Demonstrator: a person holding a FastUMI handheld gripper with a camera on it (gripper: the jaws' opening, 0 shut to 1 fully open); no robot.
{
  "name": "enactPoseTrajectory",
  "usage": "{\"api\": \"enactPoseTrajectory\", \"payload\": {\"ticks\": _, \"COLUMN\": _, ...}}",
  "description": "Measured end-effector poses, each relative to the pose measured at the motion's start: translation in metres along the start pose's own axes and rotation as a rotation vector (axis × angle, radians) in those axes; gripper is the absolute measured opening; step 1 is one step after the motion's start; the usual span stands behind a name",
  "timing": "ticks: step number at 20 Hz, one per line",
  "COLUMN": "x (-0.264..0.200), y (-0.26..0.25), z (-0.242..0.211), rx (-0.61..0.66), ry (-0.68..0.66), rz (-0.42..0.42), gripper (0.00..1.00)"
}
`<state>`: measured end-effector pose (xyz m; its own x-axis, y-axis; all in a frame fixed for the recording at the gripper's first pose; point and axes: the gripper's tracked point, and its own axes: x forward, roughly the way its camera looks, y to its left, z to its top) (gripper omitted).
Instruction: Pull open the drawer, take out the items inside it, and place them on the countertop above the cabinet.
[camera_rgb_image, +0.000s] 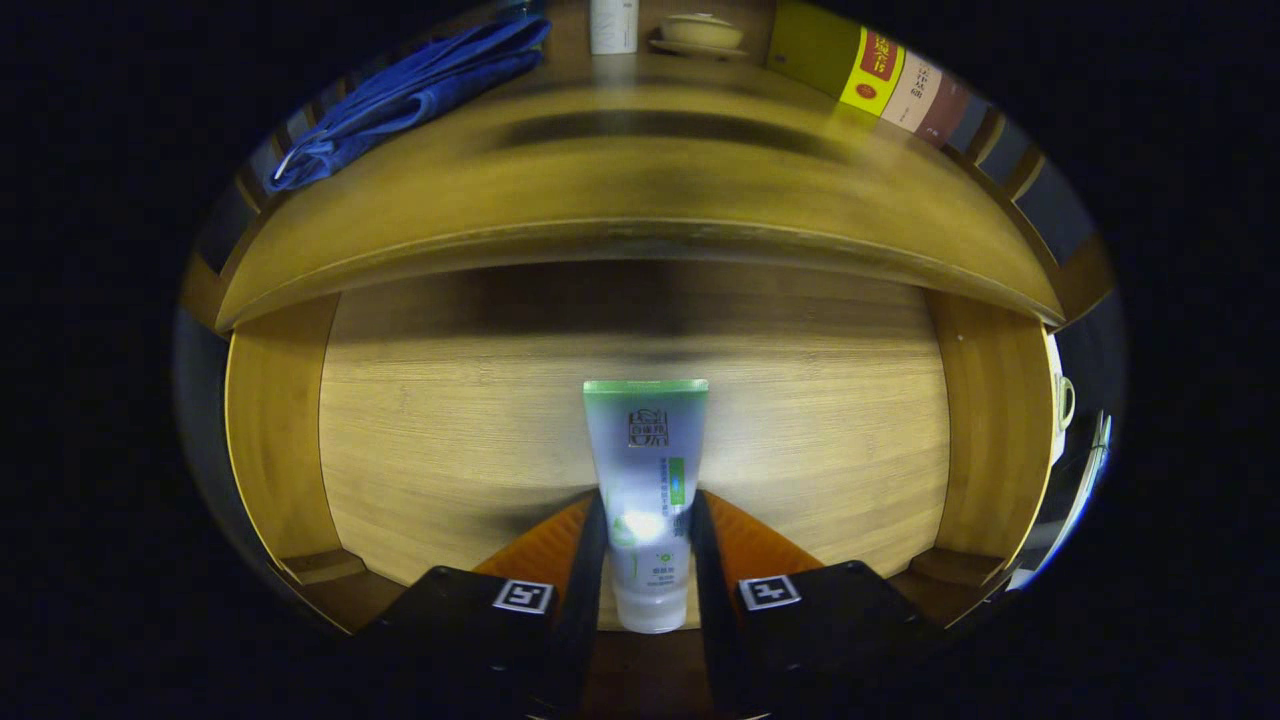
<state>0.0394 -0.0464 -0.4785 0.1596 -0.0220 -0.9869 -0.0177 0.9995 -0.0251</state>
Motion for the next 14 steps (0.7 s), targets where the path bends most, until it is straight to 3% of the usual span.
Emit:
{"api": "enactPoseTrajectory", "payload": {"ticks": 4, "x": -0.036, "y": -0.01, "z": 0.038, "rx": -0.024, "ry": -0.023, "rz": -0.006, "gripper": 0.53}}
{"api": "enactPoseTrajectory", "payload": {"ticks": 5, "x": -0.029, "y": 0.007, "z": -0.026, "rx": -0.027, "ry": -0.029, "rz": -0.005, "gripper": 0.53}}
{"api": "enactPoseTrajectory", "payload": {"ticks": 6, "x": -0.029, "y": -0.019, "z": 0.008, "rx": -0.024, "ry": -0.038, "rz": -0.004, "gripper": 0.53}}
{"api": "enactPoseTrajectory", "payload": {"ticks": 7, "x": -0.05, "y": -0.014, "z": 0.035, "rx": -0.017, "ry": -0.048, "rz": -0.009, "gripper": 0.53}}
{"api": "enactPoseTrajectory", "payload": {"ticks": 14, "x": -0.09, "y": -0.02, "z": 0.048, "rx": -0.042, "ry": -0.105, "rz": -0.028, "gripper": 0.51}}
